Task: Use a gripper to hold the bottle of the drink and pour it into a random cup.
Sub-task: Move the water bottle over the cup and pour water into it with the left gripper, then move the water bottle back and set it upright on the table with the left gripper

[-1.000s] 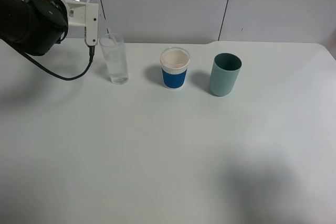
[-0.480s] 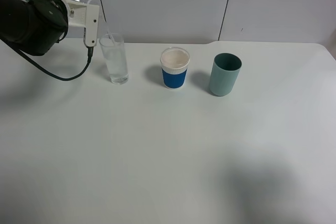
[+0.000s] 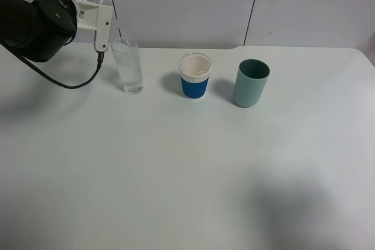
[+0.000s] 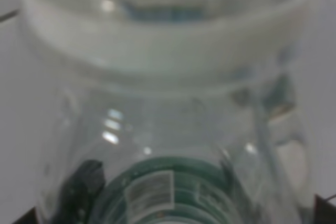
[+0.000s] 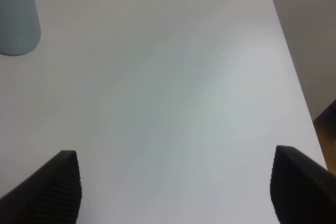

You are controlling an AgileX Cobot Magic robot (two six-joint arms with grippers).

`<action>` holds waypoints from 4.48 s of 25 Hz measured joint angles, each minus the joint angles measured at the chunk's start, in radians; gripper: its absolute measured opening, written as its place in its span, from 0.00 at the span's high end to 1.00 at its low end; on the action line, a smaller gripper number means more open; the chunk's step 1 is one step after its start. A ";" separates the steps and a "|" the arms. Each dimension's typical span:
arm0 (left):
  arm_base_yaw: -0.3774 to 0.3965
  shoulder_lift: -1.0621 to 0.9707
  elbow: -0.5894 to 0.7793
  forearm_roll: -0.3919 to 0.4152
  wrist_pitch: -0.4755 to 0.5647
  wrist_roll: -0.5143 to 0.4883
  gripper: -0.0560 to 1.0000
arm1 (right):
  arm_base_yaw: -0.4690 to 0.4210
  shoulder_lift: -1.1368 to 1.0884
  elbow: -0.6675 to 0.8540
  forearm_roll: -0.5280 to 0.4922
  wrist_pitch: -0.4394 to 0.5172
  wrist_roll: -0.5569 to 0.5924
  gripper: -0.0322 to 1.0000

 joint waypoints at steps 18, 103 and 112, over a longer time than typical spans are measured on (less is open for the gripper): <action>0.000 0.000 0.000 0.009 0.000 0.046 0.43 | 0.000 0.000 0.000 0.000 0.000 0.000 0.25; -0.092 -0.403 0.001 0.967 0.865 -2.305 0.43 | 0.000 0.000 0.000 0.000 0.000 0.000 0.25; -0.092 -0.540 0.175 1.479 0.710 -2.895 0.43 | 0.000 0.000 0.000 0.000 0.000 0.000 0.25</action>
